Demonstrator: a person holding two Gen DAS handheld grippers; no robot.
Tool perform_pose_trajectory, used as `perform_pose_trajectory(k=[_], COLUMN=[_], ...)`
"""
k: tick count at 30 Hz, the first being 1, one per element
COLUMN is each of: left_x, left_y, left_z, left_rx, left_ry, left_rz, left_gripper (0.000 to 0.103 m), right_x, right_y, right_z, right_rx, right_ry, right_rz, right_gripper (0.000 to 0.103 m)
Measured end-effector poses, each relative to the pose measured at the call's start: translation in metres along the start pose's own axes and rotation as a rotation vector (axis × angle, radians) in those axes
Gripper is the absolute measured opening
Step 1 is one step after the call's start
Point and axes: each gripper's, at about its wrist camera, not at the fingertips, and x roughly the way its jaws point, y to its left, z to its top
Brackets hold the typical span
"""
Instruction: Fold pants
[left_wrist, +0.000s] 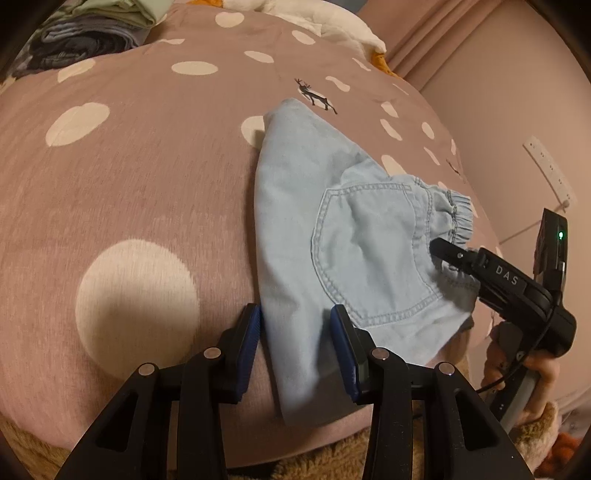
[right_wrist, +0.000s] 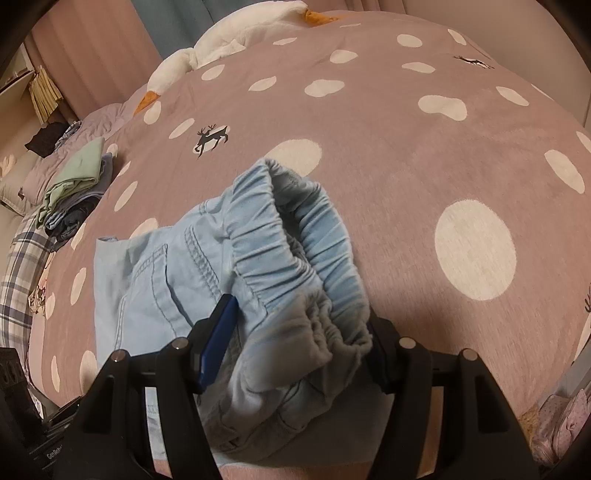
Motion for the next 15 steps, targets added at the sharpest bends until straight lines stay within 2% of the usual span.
perform_pose_trajectory(k=[15], left_x=[0.001], left_y=[0.002], left_z=[-0.004], left_rx=[-0.025], left_ry=[-0.008], left_rz=[-0.011], left_gripper=[0.042], right_x=[-0.005], right_y=[-0.009], right_z=[-0.015], right_rx=[-0.006], right_ry=[-0.003], right_rz=[0.040], right_gripper=[0.064])
